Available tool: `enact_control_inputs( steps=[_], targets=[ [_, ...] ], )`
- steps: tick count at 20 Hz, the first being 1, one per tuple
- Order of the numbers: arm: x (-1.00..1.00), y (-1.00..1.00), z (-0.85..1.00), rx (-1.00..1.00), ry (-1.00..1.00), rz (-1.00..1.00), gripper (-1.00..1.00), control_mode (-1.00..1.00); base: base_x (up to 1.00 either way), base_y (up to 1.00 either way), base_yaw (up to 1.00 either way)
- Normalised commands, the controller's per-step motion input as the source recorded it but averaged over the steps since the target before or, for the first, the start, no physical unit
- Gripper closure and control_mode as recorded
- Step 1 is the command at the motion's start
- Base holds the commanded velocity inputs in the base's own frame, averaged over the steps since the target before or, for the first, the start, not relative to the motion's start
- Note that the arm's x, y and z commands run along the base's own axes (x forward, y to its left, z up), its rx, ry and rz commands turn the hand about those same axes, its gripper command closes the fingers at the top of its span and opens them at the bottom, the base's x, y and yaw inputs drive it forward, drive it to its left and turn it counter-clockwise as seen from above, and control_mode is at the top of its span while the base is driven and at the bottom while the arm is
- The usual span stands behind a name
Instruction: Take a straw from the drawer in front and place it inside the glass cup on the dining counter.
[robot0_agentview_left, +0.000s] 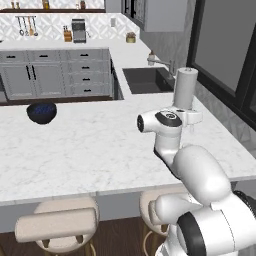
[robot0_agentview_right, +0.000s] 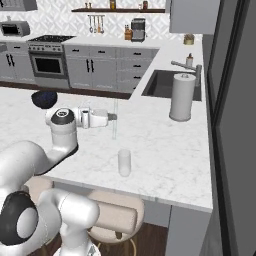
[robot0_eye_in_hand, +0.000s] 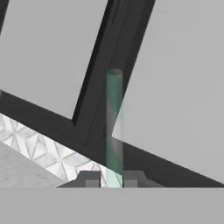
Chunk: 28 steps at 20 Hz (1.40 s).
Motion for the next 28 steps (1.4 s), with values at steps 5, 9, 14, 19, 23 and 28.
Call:
enact_control_inputs(
  steps=[5,9,14,19,23,28],
  targets=[
    [0.00,0.00,-0.38,0.00,0.00,-0.17,1.00,-1.00,0.00,0.00,0.00],
    [0.00,-0.05,-0.39,0.00,-0.02,-0.09,1.00,-1.00,0.00,0.00,0.00],
    [0.07,-0.28,-0.32,0.00,-0.07,-0.03,1.00,-1.00,0.00,0.00,0.00],
    [0.10,-0.33,-0.28,0.00,-0.08,0.00,1.00,-1.00,0.00,0.00,0.00],
    [0.00,-0.05,-0.18,0.00,-0.08,0.00,1.00,-1.00,0.00,0.00,0.00],
    [0.07,0.00,-0.13,0.00,-0.07,0.00,1.00,-1.00,0.00,0.00,0.00]
  ],
)
